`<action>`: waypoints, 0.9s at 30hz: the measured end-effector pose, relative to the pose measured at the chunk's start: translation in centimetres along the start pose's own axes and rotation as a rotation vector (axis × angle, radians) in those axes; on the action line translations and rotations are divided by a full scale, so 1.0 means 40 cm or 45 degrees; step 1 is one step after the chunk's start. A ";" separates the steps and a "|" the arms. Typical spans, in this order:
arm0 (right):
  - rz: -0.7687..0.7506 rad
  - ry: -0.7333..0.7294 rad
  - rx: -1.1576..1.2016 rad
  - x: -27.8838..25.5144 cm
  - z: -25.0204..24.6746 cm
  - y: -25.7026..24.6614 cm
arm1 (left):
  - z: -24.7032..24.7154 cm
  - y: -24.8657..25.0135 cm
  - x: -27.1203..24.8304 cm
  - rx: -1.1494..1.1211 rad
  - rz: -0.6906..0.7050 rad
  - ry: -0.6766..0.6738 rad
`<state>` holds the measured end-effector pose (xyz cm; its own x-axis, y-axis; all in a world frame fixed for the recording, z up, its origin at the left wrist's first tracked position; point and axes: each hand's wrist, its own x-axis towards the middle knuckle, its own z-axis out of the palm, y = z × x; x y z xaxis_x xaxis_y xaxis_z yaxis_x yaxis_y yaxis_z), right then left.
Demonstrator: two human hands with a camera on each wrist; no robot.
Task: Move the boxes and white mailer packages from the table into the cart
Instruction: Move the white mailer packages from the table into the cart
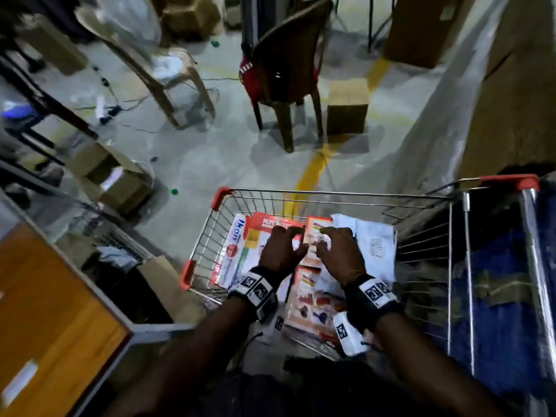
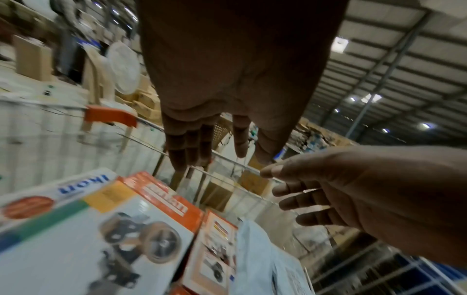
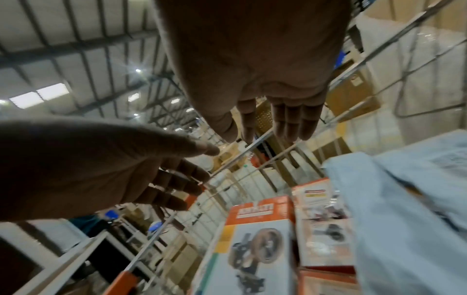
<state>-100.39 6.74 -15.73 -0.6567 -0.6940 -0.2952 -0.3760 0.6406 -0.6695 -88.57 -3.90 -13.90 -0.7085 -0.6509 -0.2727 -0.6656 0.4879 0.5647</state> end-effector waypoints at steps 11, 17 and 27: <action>-0.621 -0.296 0.139 -0.368 0.243 -0.377 | -0.288 -0.303 -0.602 -0.261 -0.250 0.424; -0.899 -0.505 0.131 -0.672 0.439 -0.560 | -0.334 -0.464 -1.024 -0.432 -0.481 0.716; -1.253 -0.890 0.075 -1.076 0.716 -0.797 | -0.349 -0.653 -1.558 -0.787 -0.821 1.255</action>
<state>-41.40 6.78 -1.18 0.3960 -0.9159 0.0660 -0.4738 -0.2654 -0.8397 -23.74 15.81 -0.79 0.3315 -0.9385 -0.0970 -0.4144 -0.2372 0.8786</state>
